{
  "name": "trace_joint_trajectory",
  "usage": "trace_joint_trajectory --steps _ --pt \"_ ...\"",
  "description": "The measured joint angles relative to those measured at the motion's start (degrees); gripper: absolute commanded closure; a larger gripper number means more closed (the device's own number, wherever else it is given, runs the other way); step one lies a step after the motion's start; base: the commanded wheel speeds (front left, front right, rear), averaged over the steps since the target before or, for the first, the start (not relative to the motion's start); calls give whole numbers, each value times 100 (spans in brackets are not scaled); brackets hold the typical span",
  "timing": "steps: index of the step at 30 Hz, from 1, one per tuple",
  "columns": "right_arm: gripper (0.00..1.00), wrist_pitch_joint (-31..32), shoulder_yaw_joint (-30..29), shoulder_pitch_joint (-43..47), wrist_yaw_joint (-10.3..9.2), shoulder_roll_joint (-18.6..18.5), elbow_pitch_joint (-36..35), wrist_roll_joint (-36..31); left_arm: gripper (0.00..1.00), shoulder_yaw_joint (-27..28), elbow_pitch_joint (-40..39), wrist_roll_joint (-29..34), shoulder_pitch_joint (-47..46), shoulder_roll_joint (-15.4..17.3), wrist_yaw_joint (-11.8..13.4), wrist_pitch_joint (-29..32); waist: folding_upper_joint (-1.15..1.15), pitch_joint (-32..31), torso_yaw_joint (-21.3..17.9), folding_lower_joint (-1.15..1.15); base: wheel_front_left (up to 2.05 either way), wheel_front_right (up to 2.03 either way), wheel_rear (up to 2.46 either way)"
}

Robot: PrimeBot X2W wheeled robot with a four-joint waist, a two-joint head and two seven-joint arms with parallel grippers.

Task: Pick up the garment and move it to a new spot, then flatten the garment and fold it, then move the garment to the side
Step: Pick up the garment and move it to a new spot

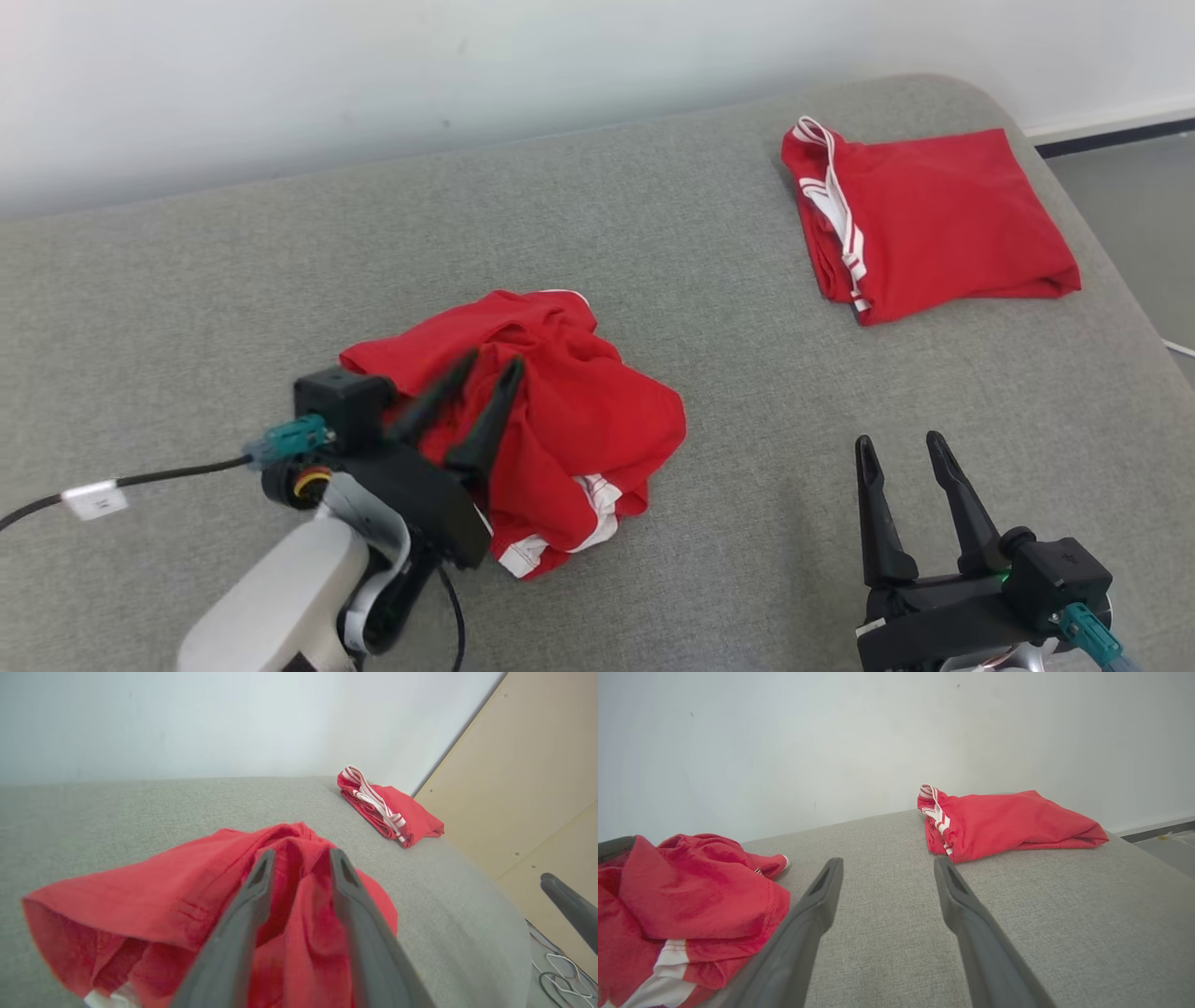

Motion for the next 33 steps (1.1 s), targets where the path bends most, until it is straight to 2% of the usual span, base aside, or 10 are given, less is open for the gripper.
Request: trace_joint_trajectory --steps 4,9,13,18,25,28,33 --pt "0 0 3 -6 0 1 -7 12 0 299 -46 55 -119 -10 65 -508 0 -87 121 0 0 0 0" --pt "0 0 -14 -9 0 1 -18 11 0 686 -276 385 -74 123 270 -736 0 -224 326 0 0 0 0" --pt "0 0 -36 -9 0 0 -35 -12 0 1220 -824 1127 226 298 535 -776 0 -345 501 0 0 0 0" --pt "0 0 -62 -9 0 1 -76 -82 0 1970 -1416 1897 1129 303 667 -776 0 -448 711 0 0 0 0" --pt "0 0 -208 75 0 1 -140 -133 0 3016 -1790 2601 2383 57 611 -776 0 -553 895 -1 0 0 0" --pt "0 0 -237 142 0 0 -146 -142 0 3378 -1842 2894 2808 -138 527 -776 0 -592 968 0 0 0 0" --pt "0 0 -241 318 0 2 -122 -146 0 3979 -1764 3332 3458 -649 322 -776 0 -733 1055 -1 0 0 0"
